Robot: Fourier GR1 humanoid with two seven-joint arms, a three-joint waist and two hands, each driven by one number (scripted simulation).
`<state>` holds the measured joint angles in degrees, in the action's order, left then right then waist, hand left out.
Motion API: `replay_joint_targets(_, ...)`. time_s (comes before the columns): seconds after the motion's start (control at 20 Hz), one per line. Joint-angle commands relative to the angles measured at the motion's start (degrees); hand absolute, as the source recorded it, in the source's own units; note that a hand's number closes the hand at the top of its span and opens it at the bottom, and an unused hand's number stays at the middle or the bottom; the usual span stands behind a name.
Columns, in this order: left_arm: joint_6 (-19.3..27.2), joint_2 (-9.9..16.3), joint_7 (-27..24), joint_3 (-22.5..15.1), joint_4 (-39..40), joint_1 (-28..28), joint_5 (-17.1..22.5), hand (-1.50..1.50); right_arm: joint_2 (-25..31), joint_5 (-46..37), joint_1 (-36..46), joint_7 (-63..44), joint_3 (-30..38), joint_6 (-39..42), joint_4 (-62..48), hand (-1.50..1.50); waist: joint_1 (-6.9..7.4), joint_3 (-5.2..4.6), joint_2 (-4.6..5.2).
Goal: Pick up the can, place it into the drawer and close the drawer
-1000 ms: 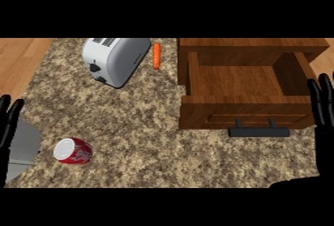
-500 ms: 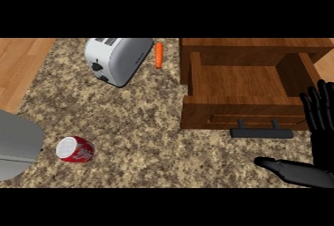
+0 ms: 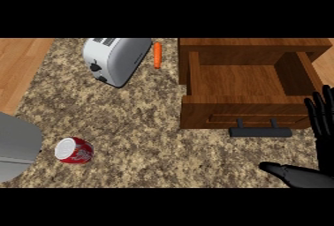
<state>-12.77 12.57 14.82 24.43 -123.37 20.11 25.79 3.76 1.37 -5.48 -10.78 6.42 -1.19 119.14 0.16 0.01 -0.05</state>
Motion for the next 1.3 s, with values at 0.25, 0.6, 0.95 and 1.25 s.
replay_joint_targets(0.25,-0.9,-6.59,-1.89,-6.16,3.99,-1.5,-11.23,-1.5,0.04,1.33,-1.24,3.38,1.46,2.28,-1.85,-1.5,-0.11,0.0,0.02)
replay_joint_targets(0.6,-1.27,-10.05,-12.83,-8.45,17.39,-3.64,-20.25,-1.5,1.54,4.17,-2.69,-1.44,4.31,3.12,4.83,-1.5,-0.3,-0.03,0.03)
replay_joint_targets(0.95,0.14,-12.36,-25.98,-8.3,29.26,-2.46,-26.76,-1.5,1.53,5.96,-6.53,3.51,6.57,6.41,4.14,-1.5,-0.45,-0.03,0.02)
replay_joint_targets(1.25,0.51,-8.95,-26.82,-4.25,38.25,-8.71,-24.05,-1.5,0.45,3.93,-0.23,-1.94,4.76,2.91,3.77,-1.5,-0.2,-0.04,0.06)
